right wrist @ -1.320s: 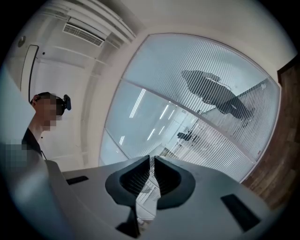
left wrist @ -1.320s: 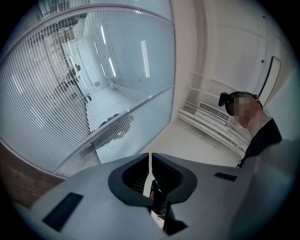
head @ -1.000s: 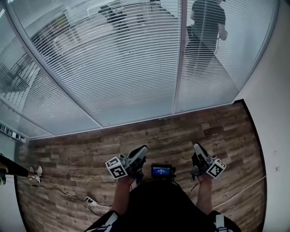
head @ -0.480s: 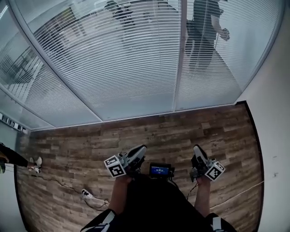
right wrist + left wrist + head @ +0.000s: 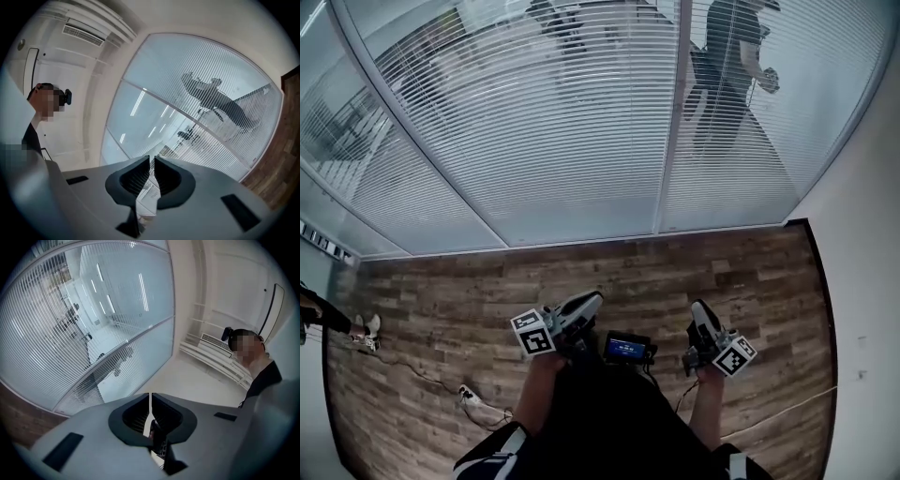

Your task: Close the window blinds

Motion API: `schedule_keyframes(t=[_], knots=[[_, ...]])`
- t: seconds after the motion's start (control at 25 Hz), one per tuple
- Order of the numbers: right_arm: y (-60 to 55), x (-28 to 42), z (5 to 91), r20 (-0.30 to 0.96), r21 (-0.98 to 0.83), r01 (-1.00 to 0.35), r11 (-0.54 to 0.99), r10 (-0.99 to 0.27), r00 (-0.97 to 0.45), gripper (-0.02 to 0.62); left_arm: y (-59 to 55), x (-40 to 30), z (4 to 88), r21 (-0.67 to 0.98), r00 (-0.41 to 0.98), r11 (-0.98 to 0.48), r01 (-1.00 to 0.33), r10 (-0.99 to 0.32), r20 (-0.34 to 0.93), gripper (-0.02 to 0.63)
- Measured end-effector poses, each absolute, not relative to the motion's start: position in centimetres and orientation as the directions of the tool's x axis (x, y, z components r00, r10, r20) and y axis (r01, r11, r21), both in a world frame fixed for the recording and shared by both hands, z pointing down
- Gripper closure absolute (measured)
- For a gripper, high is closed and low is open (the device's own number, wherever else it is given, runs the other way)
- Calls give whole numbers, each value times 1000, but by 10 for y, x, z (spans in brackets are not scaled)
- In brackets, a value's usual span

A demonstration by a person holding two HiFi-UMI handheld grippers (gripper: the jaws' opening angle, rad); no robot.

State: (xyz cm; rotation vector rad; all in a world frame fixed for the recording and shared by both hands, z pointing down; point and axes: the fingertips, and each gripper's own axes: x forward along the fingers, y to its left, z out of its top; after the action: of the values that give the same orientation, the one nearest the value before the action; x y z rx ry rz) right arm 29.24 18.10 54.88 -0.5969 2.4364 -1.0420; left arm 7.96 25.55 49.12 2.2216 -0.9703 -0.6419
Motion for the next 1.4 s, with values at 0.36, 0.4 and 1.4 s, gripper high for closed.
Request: schedule_keyframes(t=[0.36,0.4,1.4], knots=[[152,263,538,-173,-695,-271,666,-520,-836,558,204,79,492,717,652,-555,-422,-735,-185,584],[147,257,537,-165,-684,-277,675,-512,-843,558,196,78,494,719,657,-558,-415,-730,-188,584],[-18,98,519,71,-551,-543,634,-612,-787,558,32,-95,507,776,647,-574,-262,-701,-300,591]])
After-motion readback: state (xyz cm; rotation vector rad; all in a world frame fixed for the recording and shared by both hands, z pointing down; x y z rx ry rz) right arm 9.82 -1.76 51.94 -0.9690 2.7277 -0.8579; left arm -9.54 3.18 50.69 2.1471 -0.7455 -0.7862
